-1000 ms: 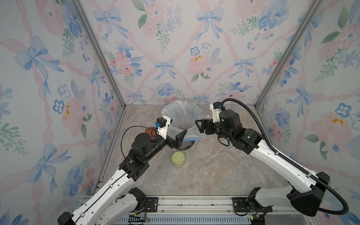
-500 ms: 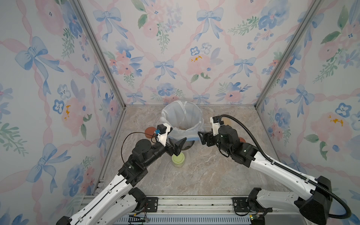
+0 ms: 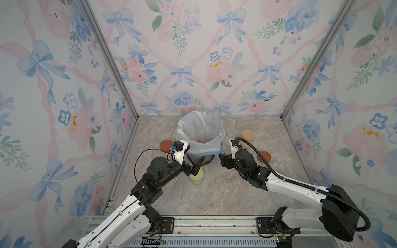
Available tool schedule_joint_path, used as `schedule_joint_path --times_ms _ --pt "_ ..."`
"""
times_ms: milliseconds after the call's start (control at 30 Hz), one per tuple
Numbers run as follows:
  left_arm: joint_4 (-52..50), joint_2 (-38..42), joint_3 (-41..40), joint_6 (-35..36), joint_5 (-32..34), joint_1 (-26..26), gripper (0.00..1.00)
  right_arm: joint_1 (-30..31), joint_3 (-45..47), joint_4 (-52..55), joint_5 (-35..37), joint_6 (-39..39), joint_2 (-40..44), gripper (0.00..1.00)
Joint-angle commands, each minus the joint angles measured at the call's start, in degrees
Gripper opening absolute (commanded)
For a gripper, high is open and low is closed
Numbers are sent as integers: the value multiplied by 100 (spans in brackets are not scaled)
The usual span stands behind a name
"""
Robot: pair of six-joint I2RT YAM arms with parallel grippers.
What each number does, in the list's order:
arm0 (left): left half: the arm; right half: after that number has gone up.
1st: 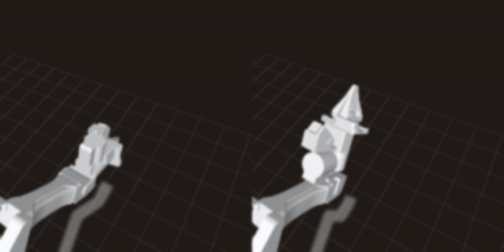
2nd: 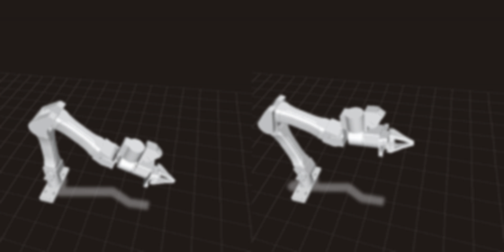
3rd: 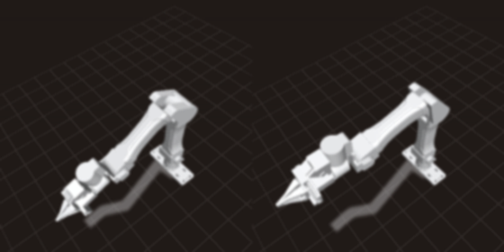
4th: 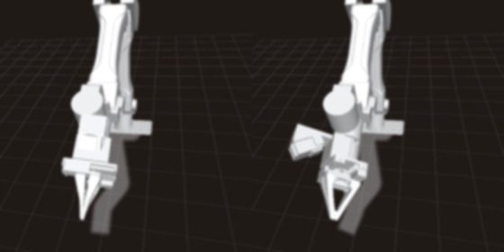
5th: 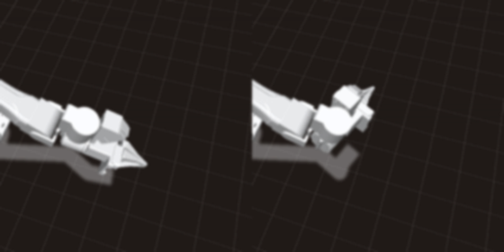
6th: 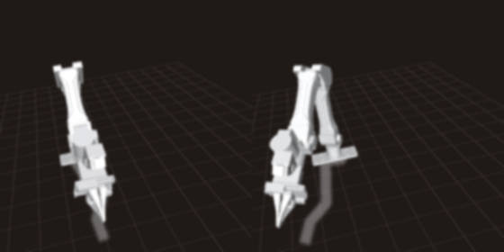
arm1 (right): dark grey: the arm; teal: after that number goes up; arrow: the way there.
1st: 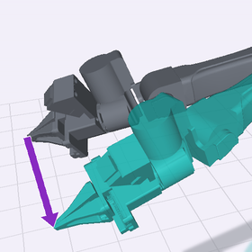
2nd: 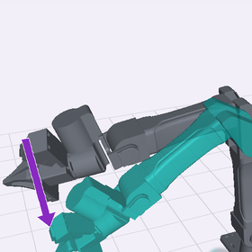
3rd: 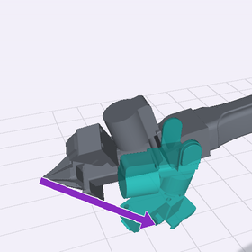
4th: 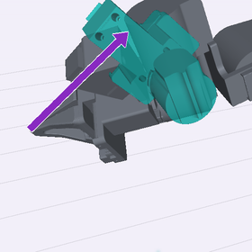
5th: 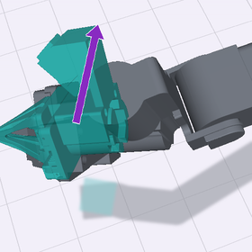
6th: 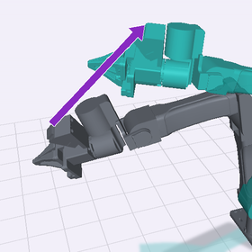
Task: Empty moldy rice from jars
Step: Place the jar at the center of the board.
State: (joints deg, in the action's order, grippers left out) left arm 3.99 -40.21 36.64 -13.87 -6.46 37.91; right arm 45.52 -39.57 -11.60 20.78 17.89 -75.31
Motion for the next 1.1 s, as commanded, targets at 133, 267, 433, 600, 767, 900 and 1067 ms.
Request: schedule_joint_path --times_ms 133,267,433,600,767,900,1067 --pt "-273 111 167 -143 13 37 98 -247 224 -1460 377 -13 -763 0" --pt "-362 156 192 -180 13 33 98 -262 340 -1730 622 -11 -1106 0" --pt "-417 273 168 -253 57 34 98 -276 464 -1753 660 275 -1316 14" --pt "-459 429 89 -283 143 39 98 -238 700 -1623 682 636 -1207 64" --pt "-476 540 -32 -292 215 41 98 -15 610 -943 1002 702 -836 98" --pt "-475 815 -143 -284 292 32 98 128 403 -292 1209 657 -573 98" --pt "-485 892 -162 -166 338 39 98 156 200 513 1349 645 -129 98"
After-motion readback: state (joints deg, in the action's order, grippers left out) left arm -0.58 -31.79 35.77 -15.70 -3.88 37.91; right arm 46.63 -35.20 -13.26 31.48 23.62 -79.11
